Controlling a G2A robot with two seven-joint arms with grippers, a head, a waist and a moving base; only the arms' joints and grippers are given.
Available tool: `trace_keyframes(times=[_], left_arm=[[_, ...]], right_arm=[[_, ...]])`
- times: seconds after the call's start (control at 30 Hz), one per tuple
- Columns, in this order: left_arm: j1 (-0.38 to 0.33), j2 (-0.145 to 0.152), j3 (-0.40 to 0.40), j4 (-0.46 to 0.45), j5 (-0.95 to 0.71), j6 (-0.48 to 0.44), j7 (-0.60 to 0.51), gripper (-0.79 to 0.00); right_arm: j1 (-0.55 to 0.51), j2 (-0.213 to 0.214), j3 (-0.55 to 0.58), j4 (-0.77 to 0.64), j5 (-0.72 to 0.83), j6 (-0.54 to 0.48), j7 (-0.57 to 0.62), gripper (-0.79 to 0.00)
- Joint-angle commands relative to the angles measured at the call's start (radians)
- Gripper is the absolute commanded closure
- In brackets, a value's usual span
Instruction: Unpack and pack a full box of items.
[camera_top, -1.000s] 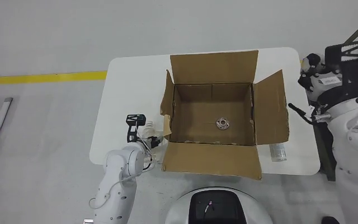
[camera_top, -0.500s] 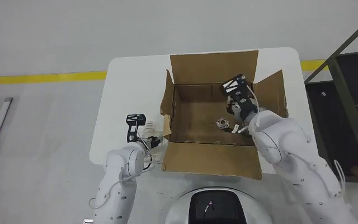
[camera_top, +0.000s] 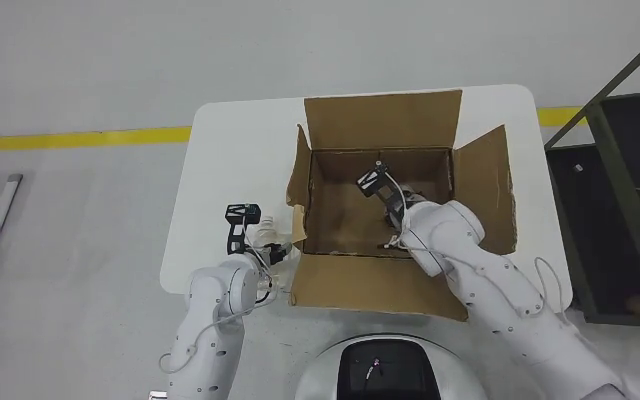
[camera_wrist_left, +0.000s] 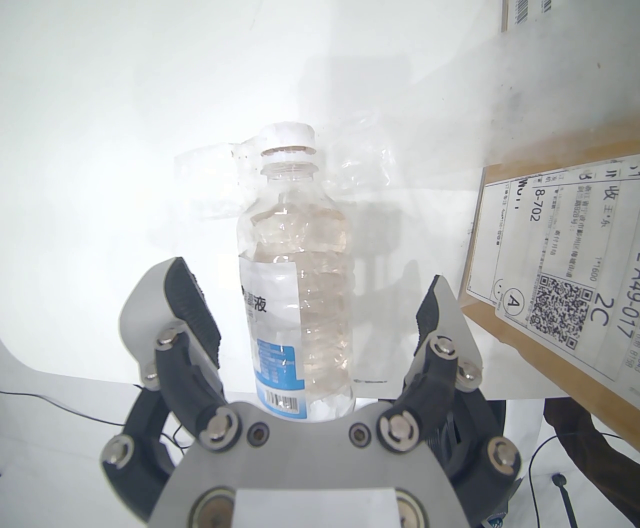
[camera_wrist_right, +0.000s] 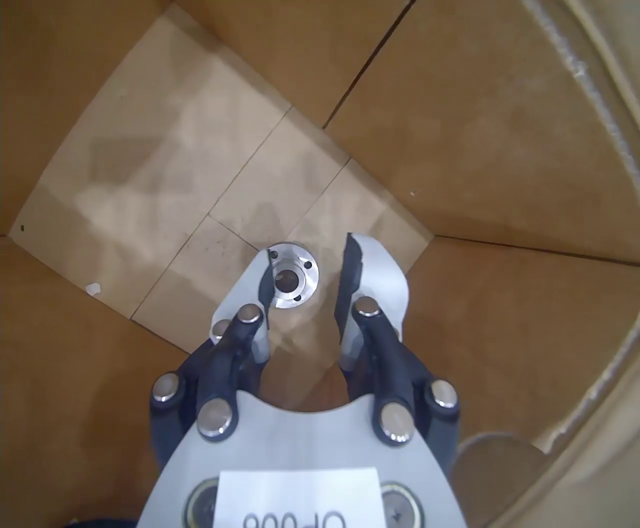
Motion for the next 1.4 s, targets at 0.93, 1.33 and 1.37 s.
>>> trace_keyframes(times=[0.93,1.33,1.37], left_arm=[[0.000,0.000,0.000,0.000,0.000,0.000,0.000,-0.785],[0.000,0.000,0.000,0.000,0.000,0.000,0.000,-0.785],[0.000,0.000,0.000,0.000,0.000,0.000,0.000,-0.785]], right_arm=[[0.027,-0.040,-0.061,0.068,-0.071,-0.056,0.034,-0.379],[0.035,-0.060,-0.087,0.115,-0.110,-0.068,0.068,-0.369],[0.035,-0.060,-0.083,0.119,-0.109,-0.071,0.066,-0.369]])
